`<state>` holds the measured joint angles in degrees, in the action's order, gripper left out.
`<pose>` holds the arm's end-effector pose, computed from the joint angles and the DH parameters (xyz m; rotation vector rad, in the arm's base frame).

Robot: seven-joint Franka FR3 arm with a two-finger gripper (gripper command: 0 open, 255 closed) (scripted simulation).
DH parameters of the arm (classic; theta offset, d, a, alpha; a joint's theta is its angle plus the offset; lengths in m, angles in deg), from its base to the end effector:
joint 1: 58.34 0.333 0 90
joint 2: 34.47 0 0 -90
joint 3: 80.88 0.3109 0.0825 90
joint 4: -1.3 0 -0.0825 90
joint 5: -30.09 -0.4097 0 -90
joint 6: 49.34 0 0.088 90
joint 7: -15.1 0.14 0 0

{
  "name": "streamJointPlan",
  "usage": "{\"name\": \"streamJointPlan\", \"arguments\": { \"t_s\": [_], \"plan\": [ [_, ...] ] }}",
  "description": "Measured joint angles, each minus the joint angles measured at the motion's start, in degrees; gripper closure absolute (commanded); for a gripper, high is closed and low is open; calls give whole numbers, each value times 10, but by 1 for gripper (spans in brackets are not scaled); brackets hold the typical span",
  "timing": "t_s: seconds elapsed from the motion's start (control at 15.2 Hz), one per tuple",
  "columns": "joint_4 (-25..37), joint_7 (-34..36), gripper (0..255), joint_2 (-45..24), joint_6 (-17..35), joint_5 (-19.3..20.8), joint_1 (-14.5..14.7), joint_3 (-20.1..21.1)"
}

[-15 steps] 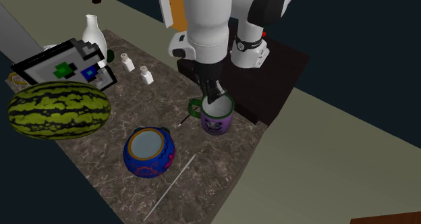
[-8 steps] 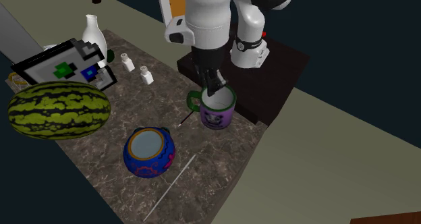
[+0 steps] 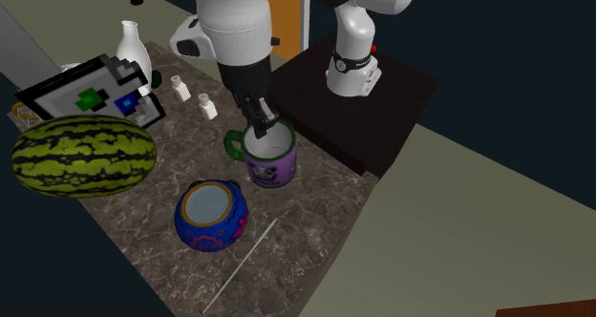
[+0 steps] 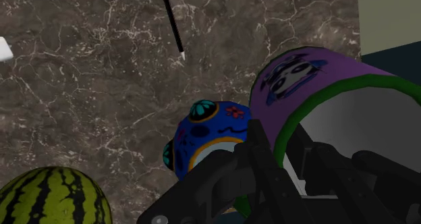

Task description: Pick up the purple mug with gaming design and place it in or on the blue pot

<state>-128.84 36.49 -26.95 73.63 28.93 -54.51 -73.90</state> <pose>0.5101 0.0987 0.3607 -3.1239 0.3081 -0.0074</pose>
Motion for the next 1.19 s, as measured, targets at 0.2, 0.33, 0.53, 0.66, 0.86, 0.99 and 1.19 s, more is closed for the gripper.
{"name": "streamJointPlan", "arguments": {
  "t_s": [0.2,0.33,0.53,0.66,0.86,0.99,1.19],
  "plan": [
    [59,-19,255,-44,-16,7,-11,-12],
    [106,-33,255,-80,-27,11,-19,-20],
    [186,-56,255,-130,-56,14,-32,-32],
    [242,-70,255,-170,-72,16,-40,-39],
    [275,-79,255,-198,-78,17,-45,-43],
    [270,-80,255,-205,-66,17,-46,-44],
    [258,-81,255,-212,-46,18,-46,-44]
  ]
}}
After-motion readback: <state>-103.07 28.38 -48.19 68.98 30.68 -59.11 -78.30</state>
